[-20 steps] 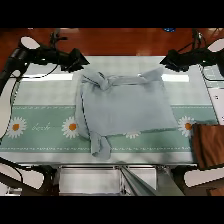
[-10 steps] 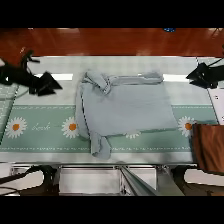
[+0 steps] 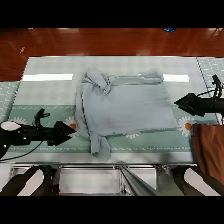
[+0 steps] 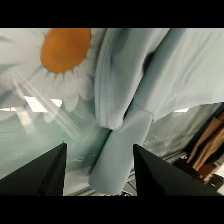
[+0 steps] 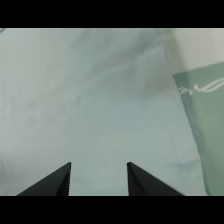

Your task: Fold the shirts.

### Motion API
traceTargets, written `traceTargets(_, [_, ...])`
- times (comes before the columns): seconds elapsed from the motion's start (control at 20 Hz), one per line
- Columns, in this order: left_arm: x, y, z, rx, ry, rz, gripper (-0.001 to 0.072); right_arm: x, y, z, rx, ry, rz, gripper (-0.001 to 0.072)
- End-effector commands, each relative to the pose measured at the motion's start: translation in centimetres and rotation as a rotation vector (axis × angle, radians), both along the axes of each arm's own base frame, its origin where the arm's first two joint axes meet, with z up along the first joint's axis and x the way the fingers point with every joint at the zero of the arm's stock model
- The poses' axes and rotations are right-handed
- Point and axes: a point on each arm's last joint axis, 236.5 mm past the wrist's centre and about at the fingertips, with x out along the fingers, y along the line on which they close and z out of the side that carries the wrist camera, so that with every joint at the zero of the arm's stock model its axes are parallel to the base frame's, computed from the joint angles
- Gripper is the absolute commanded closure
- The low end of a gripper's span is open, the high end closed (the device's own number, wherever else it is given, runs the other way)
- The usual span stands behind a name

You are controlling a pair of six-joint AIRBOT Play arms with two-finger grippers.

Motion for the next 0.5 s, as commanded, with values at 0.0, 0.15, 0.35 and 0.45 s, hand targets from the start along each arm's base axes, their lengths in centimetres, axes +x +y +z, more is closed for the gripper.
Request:
traceTargets(0.0, [-0.6, -2.2, -1.6, -0.014, 0.011, 0.059, 0.0204, -0.7, 1.0, -0.2, 0.035, -0.009, -0.003, 0.0305])
traceTargets(0.15, [0.6, -3.1, -2.2, 0.028, -0.013, 0.098, 0.0204, -0.5, 1.4, 0.1, 0.059, -0.017, -0.008, 0.0305])
traceTargets(0.35, [1.9, -3.0, -2.9, 0.079, -0.046, 0.145, 0.0205, -0.7, 1.7, 0.2, 0.065, -0.012, 0.002, 0.0305])
traceTargets(0.45, [2.1, -3.4, -3.1, 0.074, -0.042, 0.161, 0.0205, -0.6, 1.7, 0.2, 0.067, -0.013, 0.001, 0.0305])
